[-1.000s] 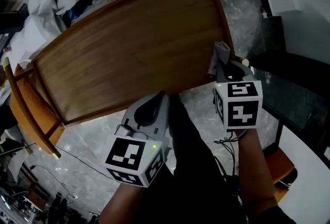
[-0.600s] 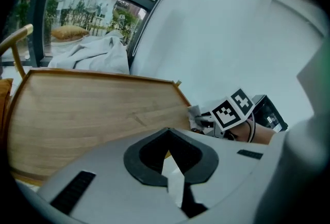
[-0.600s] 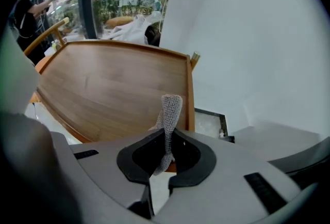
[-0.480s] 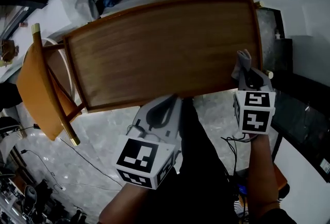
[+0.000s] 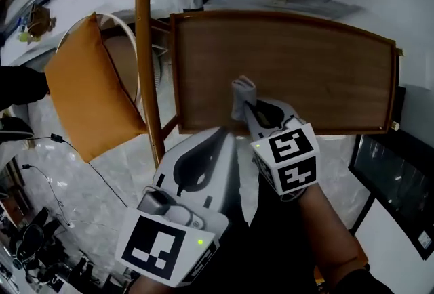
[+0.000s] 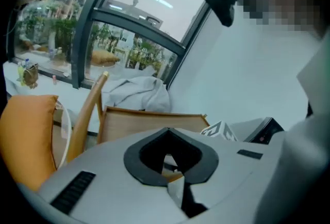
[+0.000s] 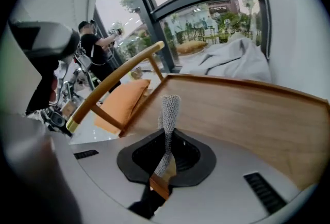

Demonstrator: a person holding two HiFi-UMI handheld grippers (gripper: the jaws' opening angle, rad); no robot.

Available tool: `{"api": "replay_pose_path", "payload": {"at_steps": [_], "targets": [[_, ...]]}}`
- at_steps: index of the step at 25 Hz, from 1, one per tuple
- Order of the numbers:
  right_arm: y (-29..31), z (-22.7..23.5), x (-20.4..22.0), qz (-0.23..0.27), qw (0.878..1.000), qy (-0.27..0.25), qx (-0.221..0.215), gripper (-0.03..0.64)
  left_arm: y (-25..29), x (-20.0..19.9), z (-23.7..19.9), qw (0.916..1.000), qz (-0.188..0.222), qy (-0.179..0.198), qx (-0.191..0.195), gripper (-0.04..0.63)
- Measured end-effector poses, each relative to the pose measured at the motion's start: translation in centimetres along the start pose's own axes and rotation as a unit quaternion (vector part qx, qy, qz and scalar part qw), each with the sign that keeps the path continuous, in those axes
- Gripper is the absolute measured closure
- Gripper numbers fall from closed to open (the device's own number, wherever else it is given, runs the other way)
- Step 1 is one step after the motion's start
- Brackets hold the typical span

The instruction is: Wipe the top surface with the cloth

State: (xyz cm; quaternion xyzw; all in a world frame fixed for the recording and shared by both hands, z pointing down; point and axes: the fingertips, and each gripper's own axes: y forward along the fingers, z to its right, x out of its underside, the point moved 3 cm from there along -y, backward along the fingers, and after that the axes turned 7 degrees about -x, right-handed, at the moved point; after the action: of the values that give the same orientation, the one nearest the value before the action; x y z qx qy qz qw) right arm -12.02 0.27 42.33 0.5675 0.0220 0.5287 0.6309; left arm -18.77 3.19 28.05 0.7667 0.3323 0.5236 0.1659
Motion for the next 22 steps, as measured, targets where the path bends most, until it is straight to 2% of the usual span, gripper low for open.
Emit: {"api": "replay_pose_path", "payload": {"at_steps": [4,6,8,11,15,22], "targets": [[5.6,-6.4,-2.0,-0.008,0.999,0.001,-0.047,0.575,-3.4,-0.6,-5.1,0.9994,0.003,0.001,-0.034,0.584],[8.1,-8.6,-2.1,-0.01,0.998,0.01,-0.068,0.575,-4.2,-0.5,-7.4,0.9985,0.025,-0.011,-0.048,0.584],[10.0,-10.0,-1.8,-0.017,0.997,0.017,-0.075,0.575,-5.0,0.1,-9.3,0.9975,0.023,-0.015,-0.065,0.584],[11.3,-10.3,-1.3,-0.035,0.998,0.019,-0.057,0.575,-5.8,0.9,-10.5,0.9969,0.005,-0.011,-0.078,0.584],[11.0,-8.7,0.2,-0.075,0.997,0.012,-0.018,0.575,-5.5,0.9,-9.6,0.9979,0.006,-0.017,-0.063,0.584],[4.8,-1.5,3.9,-0.107,0.992,0.039,0.048,0.575,-1.9,1.6,-4.1,0.9996,-0.012,0.014,-0.021,0.584]]}}
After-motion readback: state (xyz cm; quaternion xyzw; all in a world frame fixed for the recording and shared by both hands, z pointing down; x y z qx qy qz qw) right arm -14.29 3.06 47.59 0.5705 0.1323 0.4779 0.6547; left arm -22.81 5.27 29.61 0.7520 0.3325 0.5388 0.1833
